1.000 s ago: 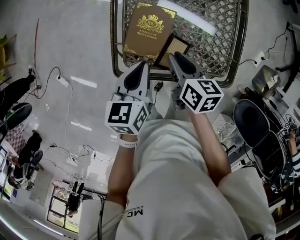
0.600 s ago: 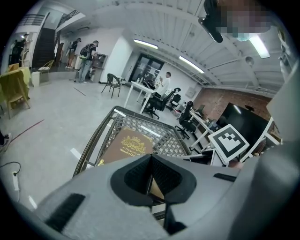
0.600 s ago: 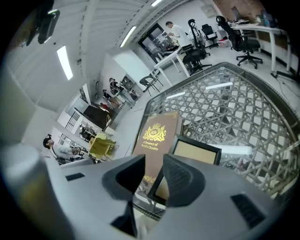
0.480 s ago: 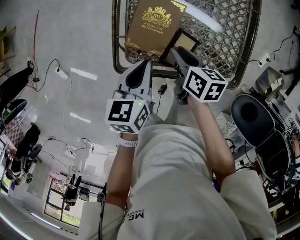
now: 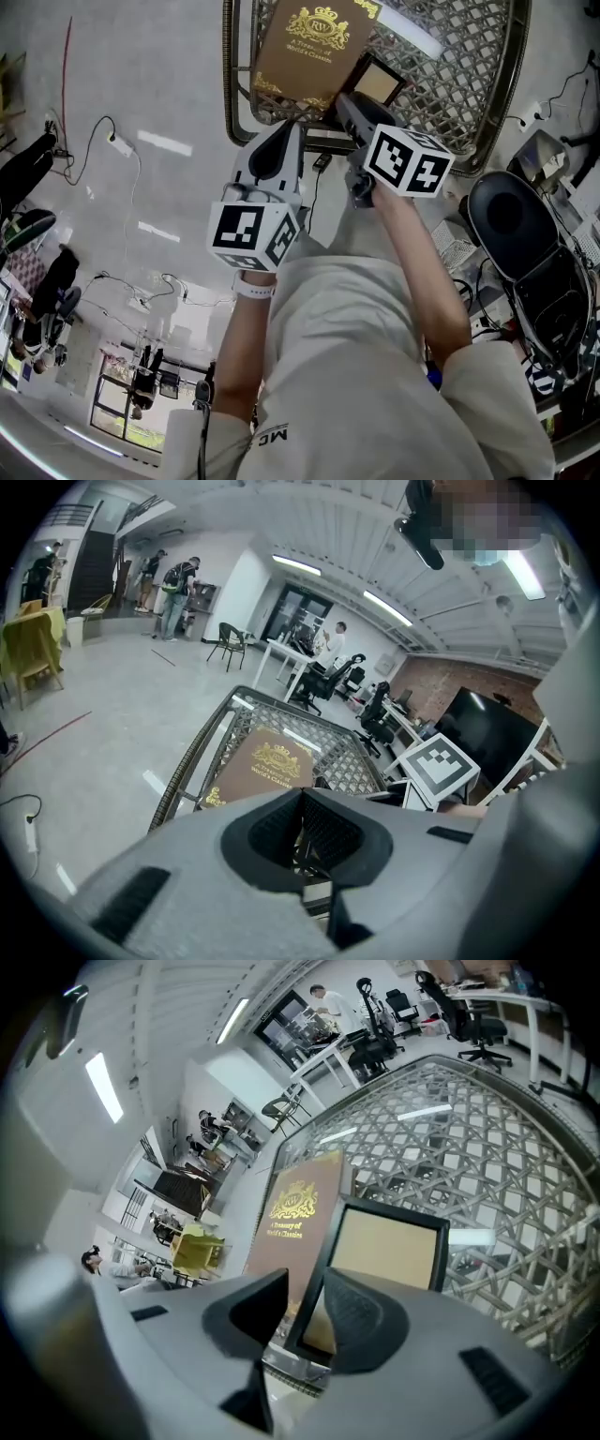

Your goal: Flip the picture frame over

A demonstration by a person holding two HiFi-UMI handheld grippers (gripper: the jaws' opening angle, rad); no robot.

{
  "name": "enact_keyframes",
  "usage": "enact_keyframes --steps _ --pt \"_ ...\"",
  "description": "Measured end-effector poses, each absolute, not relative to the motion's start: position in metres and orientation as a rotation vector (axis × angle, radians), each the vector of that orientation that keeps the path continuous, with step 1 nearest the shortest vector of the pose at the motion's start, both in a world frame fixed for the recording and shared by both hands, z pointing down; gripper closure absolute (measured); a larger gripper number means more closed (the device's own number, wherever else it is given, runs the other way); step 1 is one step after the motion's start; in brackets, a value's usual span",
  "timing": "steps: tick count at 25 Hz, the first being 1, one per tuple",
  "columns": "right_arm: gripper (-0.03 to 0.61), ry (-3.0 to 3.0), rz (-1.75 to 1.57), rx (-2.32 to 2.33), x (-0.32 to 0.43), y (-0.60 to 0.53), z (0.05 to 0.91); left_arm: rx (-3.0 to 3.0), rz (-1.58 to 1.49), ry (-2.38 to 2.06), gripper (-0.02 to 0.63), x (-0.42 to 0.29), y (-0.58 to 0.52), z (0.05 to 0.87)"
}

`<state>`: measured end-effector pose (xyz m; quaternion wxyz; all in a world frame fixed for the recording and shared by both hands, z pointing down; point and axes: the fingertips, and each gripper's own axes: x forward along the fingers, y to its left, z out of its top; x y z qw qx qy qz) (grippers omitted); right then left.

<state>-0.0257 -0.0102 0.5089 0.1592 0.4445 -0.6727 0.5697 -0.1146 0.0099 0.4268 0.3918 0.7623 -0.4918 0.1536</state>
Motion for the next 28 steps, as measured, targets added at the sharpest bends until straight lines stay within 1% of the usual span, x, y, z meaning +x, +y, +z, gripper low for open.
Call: enact_keyframes --steps 7,9,13,14,16,21,28 --pt "0.448 -1.844 1.681 1.314 -0.029 -0.008 0.521 1.926 0.399 -1.245 0.589 -0.124 0.019 0.432" --pt "0.459 -1.825 1.696 1.318 -0.030 -0.009 0.522 1.923 0.397 -1.247 0.589 -0.127 0.019 0.433" --pt "0.461 -1.780 1.660 1.323 -0.031 -0.010 0.523 1.912 0.391 -1.248 0.589 -0.130 0.019 0.432" --pt "0.466 -1.765 1.646 1.334 -0.030 -0.009 0.524 1.913 0.391 -1.244 0.589 -0.130 0.020 0.433" --pt "0.498 -1.730 1.629 1.363 -0.028 -0.008 0.527 1.916 0.392 -1.239 0.589 -0.130 0.022 0.435" --pt "0.515 -1.683 1.620 1.389 -0.029 -0.008 0.528 1.914 0.392 -1.248 0.589 -0.134 0.022 0.435" --pt "0.523 -1.651 1.648 1.389 -0.029 -0.006 0.527 1.905 0.387 -1.265 0.589 -0.141 0.022 0.431"
